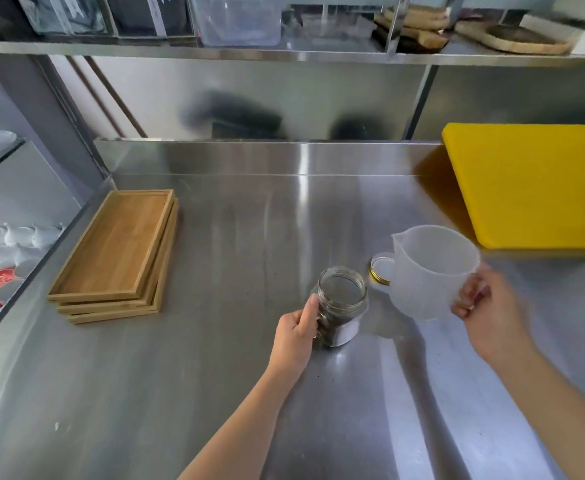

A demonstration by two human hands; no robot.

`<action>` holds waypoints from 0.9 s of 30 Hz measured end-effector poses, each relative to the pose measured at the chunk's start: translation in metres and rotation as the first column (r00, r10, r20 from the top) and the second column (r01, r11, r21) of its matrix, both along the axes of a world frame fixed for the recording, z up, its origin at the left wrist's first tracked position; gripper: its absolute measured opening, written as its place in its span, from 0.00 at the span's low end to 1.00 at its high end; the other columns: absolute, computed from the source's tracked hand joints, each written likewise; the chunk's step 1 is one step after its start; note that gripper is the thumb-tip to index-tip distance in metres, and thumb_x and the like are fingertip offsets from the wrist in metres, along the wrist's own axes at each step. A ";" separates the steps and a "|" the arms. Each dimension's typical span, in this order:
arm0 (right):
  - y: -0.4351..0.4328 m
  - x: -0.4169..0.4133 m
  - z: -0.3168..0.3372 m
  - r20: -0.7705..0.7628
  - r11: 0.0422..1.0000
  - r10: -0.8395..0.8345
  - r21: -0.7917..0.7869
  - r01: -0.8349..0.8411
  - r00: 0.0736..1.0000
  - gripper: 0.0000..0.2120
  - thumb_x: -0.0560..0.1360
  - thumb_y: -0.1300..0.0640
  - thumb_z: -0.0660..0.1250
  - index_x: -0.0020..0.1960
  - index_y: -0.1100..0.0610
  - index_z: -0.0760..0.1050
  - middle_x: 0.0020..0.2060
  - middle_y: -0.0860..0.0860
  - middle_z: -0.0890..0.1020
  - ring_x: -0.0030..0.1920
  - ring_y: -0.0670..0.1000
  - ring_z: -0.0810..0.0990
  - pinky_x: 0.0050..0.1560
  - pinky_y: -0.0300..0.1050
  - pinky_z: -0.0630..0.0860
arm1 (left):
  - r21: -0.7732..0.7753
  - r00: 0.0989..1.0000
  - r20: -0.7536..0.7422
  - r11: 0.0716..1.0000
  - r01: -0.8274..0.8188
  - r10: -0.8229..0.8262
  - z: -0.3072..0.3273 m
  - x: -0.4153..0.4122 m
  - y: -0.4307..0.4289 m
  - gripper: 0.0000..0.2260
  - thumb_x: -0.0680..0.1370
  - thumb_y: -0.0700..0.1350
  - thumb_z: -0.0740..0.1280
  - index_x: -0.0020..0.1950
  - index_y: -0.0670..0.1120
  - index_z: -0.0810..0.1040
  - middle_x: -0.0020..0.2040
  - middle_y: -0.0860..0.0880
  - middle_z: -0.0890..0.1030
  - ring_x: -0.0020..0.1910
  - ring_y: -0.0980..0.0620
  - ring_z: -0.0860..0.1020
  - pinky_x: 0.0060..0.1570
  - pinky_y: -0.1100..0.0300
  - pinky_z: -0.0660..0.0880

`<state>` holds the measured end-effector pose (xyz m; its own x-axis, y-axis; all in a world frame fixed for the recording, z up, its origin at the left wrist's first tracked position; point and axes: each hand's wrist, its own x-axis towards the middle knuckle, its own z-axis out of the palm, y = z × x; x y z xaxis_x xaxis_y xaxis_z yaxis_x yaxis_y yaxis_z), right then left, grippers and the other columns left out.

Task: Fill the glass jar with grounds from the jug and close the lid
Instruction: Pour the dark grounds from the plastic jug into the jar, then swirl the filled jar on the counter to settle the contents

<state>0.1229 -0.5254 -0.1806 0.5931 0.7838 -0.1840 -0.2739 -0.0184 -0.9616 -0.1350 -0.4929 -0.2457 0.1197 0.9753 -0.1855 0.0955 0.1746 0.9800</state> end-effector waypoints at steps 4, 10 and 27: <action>-0.017 0.003 -0.033 -0.069 0.999 -0.015 -0.051 0.012 0.998 0.14 0.69 0.55 0.65 0.26 0.52 0.69 0.22 0.49 0.66 0.24 0.46 0.61 0.22 0.39 0.60 | -0.001 0.999 -0.026 1.000 -0.022 0.022 -0.001 0.000 0.001 0.26 0.68 0.68 0.58 0.29 0.49 0.53 0.26 0.52 0.57 0.33 0.47 0.55 0.37 0.53 0.54; -0.028 0.001 -0.045 -0.072 0.993 -0.085 -0.086 0.078 0.994 0.09 0.67 0.54 0.65 0.28 0.52 0.72 0.25 0.51 0.69 0.32 0.50 0.65 0.32 0.44 0.66 | -0.015 1.000 -0.010 1.000 -0.016 0.016 0.001 -0.001 0.000 0.25 0.71 0.65 0.59 0.27 0.49 0.54 0.25 0.55 0.58 0.31 0.50 0.56 0.36 0.55 0.55; -0.035 -0.038 0.027 0.746 0.979 -0.128 0.199 -0.035 0.654 0.07 0.72 0.56 0.65 0.49 0.53 0.74 0.40 0.44 0.76 0.39 0.37 0.73 0.37 0.25 0.69 | -0.032 0.998 -0.036 0.998 -0.058 0.057 0.004 0.000 -0.009 0.26 0.77 0.62 0.58 0.24 0.48 0.63 0.22 0.56 0.61 0.23 0.57 0.58 0.22 0.69 0.58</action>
